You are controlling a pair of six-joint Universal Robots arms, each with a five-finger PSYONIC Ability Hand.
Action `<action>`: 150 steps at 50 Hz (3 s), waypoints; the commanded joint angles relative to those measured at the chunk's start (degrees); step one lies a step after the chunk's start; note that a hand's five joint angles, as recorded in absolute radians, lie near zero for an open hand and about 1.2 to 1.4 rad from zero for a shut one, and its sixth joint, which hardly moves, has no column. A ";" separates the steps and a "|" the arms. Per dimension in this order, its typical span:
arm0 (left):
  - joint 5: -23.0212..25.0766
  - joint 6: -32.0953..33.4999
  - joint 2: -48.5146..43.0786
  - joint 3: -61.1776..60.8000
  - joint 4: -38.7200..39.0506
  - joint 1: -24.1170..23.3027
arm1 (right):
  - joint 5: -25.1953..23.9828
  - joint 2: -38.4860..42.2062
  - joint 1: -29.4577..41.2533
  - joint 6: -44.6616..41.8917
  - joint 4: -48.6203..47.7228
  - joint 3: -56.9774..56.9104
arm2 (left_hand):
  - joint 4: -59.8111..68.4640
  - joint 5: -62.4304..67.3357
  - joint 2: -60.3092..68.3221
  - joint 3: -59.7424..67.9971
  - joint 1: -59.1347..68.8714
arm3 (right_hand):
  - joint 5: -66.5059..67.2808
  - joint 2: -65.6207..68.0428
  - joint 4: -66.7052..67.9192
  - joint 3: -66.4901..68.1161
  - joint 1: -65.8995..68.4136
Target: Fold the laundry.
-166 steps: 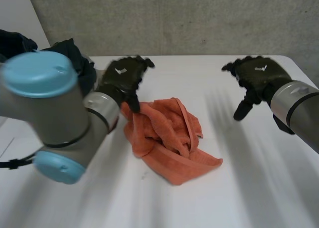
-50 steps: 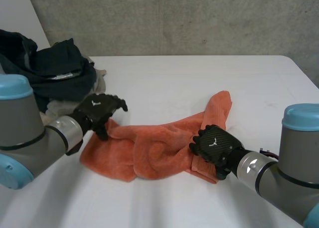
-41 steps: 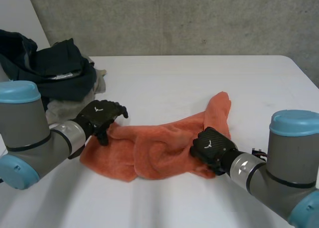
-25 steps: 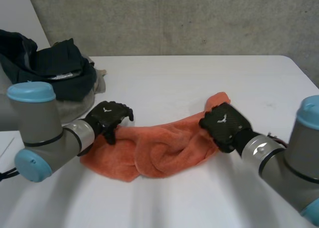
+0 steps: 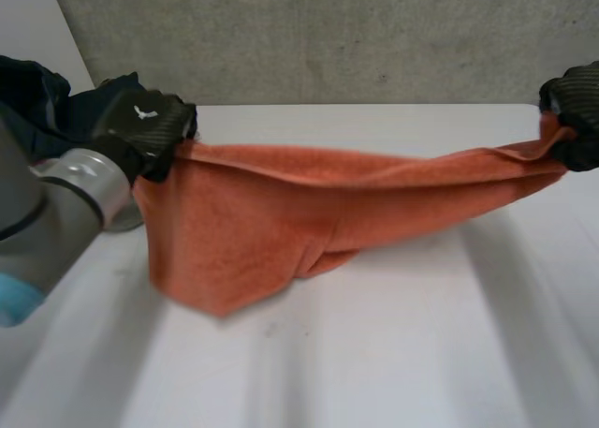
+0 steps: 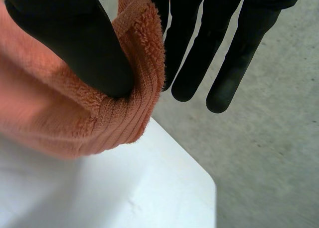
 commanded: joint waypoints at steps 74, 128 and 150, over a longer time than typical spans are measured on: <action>6.64 9.59 -8.11 -17.43 9.08 8.20 | 1.80 23.52 -3.16 6.54 -30.08 12.26 | -46.44 -45.90 -46.19 -45.86 -44.56 | 14.59 12.76 11.66 12.25 17.74; -10.04 1.14 -23.66 -10.76 22.41 -0.05 | 1.72 23.60 -3.24 5.75 -30.08 12.88 | -34.32 -33.78 -34.07 -33.74 -32.44 | 14.59 12.76 11.66 12.25 17.74; -10.75 5.01 -1.80 -19.19 21.20 4.26 | 2.07 11.49 -3.42 -7.25 -14.10 9.90 | 11.42 11.95 11.66 11.99 13.29 | 14.59 12.76 11.66 12.25 17.74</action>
